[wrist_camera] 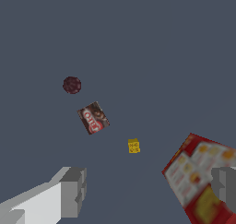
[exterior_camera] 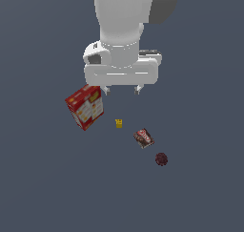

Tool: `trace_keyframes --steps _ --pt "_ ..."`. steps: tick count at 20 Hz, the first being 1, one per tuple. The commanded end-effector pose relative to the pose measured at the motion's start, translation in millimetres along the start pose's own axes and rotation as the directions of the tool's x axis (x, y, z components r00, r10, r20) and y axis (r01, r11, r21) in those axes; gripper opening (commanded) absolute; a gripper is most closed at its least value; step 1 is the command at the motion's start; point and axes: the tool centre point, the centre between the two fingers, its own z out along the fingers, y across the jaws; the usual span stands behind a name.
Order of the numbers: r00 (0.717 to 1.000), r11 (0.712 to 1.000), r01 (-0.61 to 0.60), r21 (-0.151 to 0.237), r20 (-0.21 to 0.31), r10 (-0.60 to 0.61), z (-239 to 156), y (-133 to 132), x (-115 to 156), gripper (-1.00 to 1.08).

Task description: Pick up a designated object from a clutter of objects.

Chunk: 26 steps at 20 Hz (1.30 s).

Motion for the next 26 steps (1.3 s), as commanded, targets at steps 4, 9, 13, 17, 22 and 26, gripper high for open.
trace_keyframes --steps 4,9,13,17,22,26 --pt "1.0 1.0 0.006 -0.005 -0.003 -0.006 -2 0 1 1.0" --pt "0.999 0.999 0.039 -0.032 -0.017 -0.039 -10 -1 3 1.0" --pt "0.999 0.998 0.049 -0.041 -0.022 -0.05 -13 -1 4 1.0" --pt "0.999 0.998 0.047 -0.039 -0.021 -0.048 -10 -1 4 1.0" --pt "0.998 0.998 0.052 -0.039 -0.018 -0.052 4 1 4 1.0" --pt "0.998 0.998 0.057 -0.039 -0.015 -0.058 25 3 4 1.0"
